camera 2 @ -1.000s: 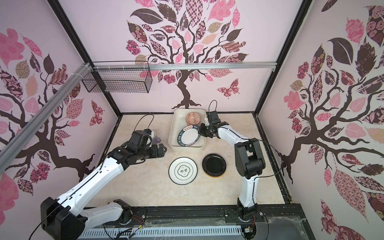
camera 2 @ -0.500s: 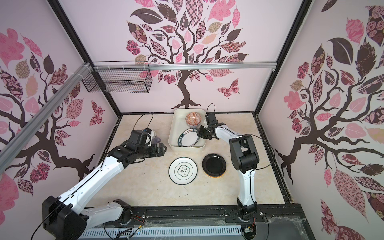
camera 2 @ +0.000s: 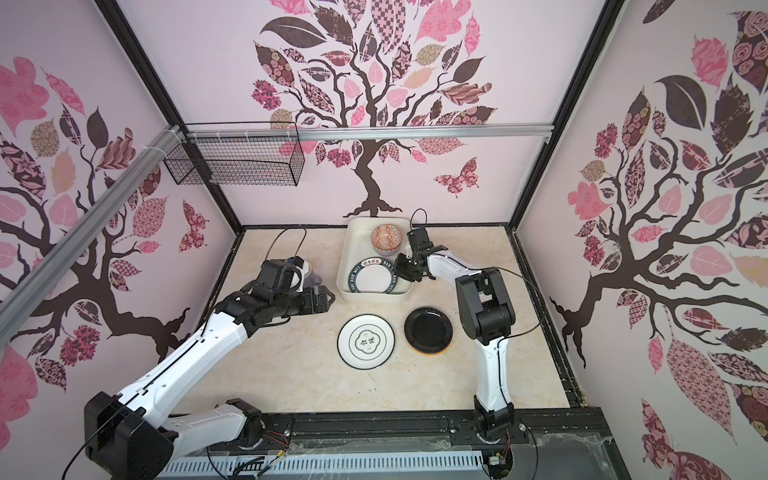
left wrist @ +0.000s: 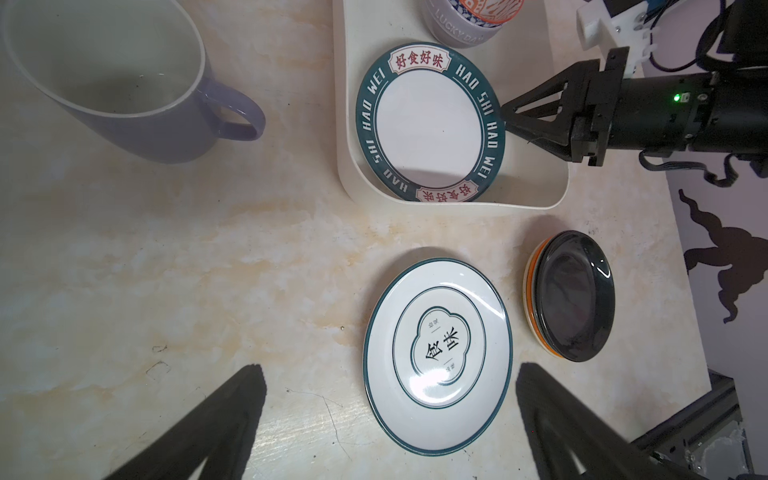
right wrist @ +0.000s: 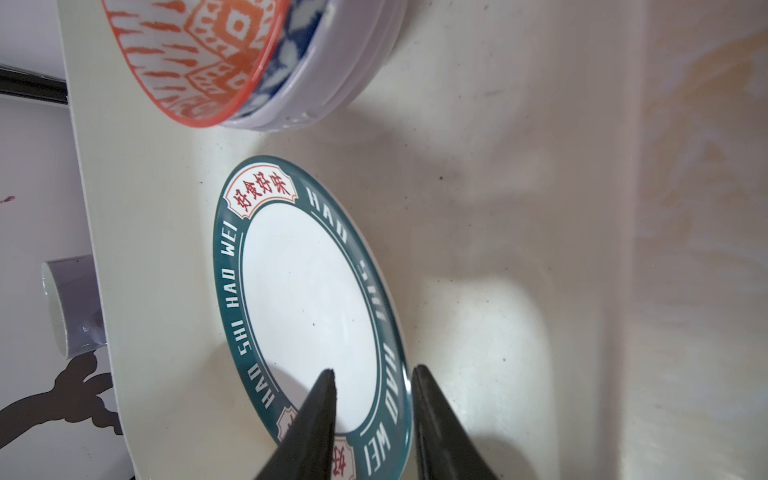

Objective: Place the mixed dishes into the plastic bin
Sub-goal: 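Open the right gripper and move it toward the dark plate stack, then grip opposite edges of the white green-rimmed plate with both grippers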

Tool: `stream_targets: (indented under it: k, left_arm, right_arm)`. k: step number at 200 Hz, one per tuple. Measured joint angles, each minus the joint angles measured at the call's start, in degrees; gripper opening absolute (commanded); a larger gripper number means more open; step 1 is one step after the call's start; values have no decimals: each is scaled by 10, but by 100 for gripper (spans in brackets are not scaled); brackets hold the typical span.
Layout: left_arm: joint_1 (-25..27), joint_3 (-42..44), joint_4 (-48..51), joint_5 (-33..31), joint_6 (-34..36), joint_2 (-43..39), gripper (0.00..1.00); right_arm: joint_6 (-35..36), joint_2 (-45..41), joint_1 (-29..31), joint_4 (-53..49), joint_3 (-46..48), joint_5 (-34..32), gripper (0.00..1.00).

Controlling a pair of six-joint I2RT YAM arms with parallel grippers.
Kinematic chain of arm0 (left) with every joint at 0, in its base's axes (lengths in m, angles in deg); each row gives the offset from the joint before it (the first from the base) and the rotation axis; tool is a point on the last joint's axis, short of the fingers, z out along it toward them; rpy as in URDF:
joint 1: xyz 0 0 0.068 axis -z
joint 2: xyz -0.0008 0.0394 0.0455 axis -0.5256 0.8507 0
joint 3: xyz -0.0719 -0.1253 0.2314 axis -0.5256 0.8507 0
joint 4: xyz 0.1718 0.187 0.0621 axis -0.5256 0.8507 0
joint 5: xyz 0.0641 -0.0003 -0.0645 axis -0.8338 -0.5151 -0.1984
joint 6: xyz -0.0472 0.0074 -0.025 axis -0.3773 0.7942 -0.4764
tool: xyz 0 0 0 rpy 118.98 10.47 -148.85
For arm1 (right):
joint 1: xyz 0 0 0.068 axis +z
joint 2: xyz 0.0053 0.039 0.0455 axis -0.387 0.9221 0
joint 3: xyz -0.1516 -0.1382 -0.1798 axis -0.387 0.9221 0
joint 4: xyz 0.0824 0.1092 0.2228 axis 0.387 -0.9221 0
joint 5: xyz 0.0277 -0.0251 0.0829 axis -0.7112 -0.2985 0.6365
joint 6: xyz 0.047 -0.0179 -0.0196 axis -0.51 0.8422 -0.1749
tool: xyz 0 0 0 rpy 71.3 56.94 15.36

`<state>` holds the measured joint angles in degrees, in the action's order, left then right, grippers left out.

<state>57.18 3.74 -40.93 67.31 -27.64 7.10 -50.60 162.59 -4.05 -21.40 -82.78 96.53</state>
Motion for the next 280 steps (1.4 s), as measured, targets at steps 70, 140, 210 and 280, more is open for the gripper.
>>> stream_targets:
  k: [70,140,210,280]
  left_arm:
    - [0,35,-12,10,-7,-23,98]
    - [15,125,-25,28,-41,-77,96]
    - [91,199,-74,14,-93,-63,81]
    - [93,226,-123,7,-109,-9,46]
  right_arm:
    - [28,-46,-1,-41,32,-42,42]
    - [44,-238,52,-68,149,-92,44]
    - [8,-340,175,-58,333,-95,46]
    - [-37,-380,193,-13,454,-83,46]
